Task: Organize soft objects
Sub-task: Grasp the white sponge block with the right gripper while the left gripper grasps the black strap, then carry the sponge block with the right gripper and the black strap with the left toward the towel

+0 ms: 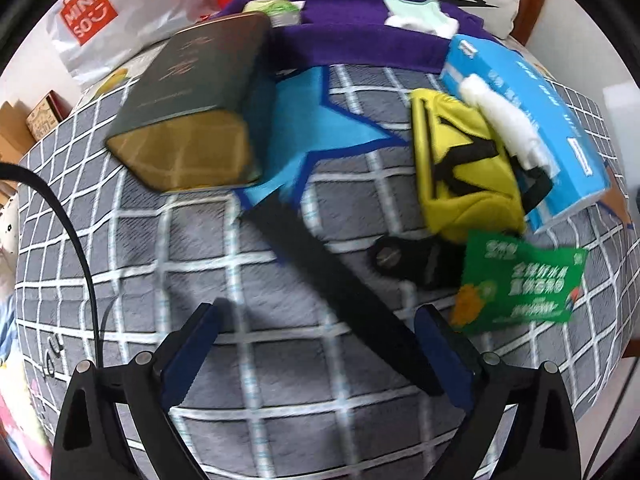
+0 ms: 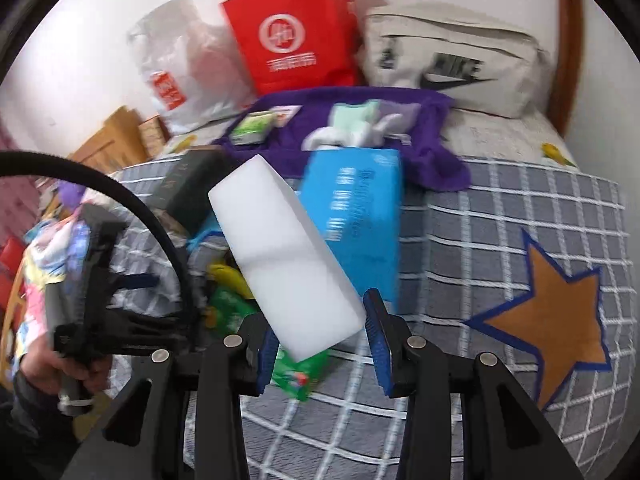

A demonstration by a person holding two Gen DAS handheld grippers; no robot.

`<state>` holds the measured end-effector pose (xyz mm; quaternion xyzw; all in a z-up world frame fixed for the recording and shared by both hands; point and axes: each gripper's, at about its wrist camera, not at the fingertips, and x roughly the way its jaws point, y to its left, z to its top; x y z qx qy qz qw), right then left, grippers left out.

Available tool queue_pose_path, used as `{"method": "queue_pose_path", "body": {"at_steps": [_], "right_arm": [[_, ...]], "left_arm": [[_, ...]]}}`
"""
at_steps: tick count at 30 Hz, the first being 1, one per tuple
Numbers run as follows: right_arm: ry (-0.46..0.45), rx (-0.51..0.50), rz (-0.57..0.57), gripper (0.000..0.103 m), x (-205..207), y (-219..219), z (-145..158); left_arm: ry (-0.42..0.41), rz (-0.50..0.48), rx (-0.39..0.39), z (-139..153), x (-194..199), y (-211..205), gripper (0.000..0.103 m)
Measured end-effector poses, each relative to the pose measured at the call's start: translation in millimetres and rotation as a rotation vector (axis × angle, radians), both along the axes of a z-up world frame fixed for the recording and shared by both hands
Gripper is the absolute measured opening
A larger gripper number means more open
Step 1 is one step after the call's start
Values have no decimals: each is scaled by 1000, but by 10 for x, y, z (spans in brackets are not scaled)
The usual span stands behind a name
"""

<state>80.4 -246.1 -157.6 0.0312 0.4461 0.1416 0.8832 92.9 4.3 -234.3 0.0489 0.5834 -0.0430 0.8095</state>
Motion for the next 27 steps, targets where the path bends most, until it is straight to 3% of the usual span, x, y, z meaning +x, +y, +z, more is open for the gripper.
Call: {"method": "queue_pose_path", "body": {"at_steps": [9, 14, 15, 17, 18, 23, 27], "right_arm": [[9, 10, -200, 40, -46, -602, -137], [32, 24, -205, 40, -4, -607, -201], [32, 21, -195, 40, 7, -571, -200], [30, 14, -173, 40, 14, -507, -196], [29, 8, -162, 40, 16, -473, -193], [27, 12, -140, 40, 45, -394, -186], [24, 18, -135, 40, 45, -379, -177]], "left_arm": [[-25, -20, -12, 23, -239, 442, 99], [-53, -1, -12, 25, 38, 310, 95], [-58, -8, -9, 40, 21, 252, 91], [-78, -33, -10, 82, 37, 167, 68], [-91, -51, -10, 112, 42, 125, 64], [-83, -96, -30, 192, 48, 77, 25], [-60, -95, -63, 239, 10, 102, 22]]}}
